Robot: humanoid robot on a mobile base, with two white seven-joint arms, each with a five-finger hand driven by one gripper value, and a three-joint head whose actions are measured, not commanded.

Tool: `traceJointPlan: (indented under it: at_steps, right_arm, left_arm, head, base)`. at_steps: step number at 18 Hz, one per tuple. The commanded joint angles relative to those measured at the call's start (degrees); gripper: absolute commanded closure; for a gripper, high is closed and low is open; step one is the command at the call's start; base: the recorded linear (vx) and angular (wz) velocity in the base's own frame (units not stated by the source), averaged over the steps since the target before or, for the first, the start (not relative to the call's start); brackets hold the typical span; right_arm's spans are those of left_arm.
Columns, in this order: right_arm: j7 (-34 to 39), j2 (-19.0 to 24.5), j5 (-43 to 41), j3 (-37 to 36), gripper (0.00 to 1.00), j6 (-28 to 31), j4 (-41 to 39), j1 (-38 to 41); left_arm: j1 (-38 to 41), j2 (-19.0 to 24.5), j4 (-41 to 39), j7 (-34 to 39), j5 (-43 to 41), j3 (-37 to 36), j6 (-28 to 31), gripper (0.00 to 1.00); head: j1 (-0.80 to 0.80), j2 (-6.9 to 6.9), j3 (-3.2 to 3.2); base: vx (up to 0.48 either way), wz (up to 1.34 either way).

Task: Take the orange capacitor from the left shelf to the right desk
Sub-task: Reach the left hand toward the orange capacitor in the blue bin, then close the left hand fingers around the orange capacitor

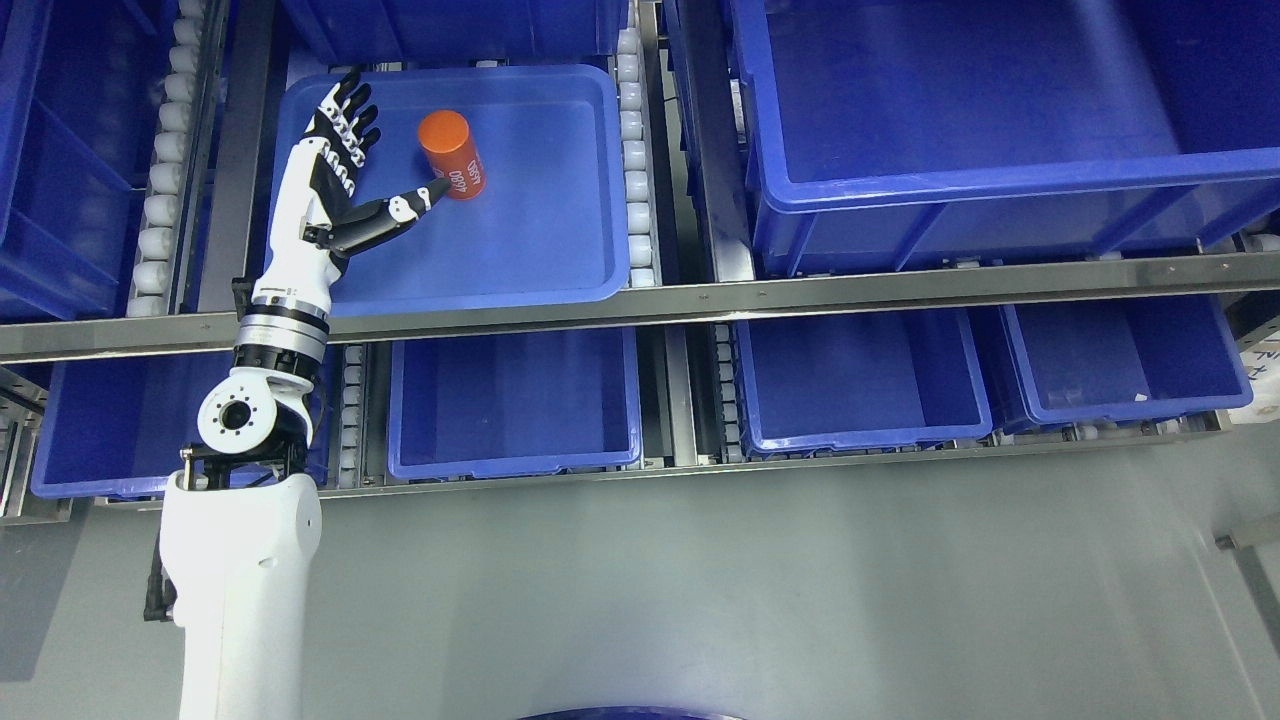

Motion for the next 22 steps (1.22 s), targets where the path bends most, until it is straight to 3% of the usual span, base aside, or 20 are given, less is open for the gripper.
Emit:
traceJointPlan:
  at_steps: [1,10,13,17,22]
  right_arm:
    - [0.02,-1.00,0.00,-0.70,0.00,0.05,-1.32,1.93]
    - [0.02,-1.00,0.00,-0.70,0.00,0.05,-1.32,1.93]
    - [0.02,-1.00,0.00,-0.70,0.00,0.05,-1.32,1.93]
    - [0.02,-1.00,0.00,-0.70,0.00,0.05,-1.32,1.93]
    - [0.02,-1.00,0.00,-0.70,0.00,0.05,-1.32,1.93]
  left_arm:
    - [-4.13,3.62,8.04,-0.56,-4.57,-3.98,-0.22,0.00]
    - [-9.93,3.62,18.15,-1.18,-6.69,-9.52,-0.66,0.01]
    - [-10.90,3.54,20.10,-1.27,-6.69,-9.69,-0.75,0.07]
    - [-10.90,2.74,20.89,-1.35,-6.52,-9.96,-0.83,0.23]
    - [-10.11,1.16,23.60,-1.35,-6.43,-8.20,-11.62,0.76]
  head:
    - [0.00,0.00,0.00]
    - [0.00,0.00,0.00]
    - [0.00,0.00,0.00]
    - [0.00,0.00,0.00]
    - [0.00,0.00,0.00]
  base:
    - [0.000,0.00]
    - [0.000,0.00]
    - [0.000,0.00]
    - [0.000,0.00]
    - [0.000,0.00]
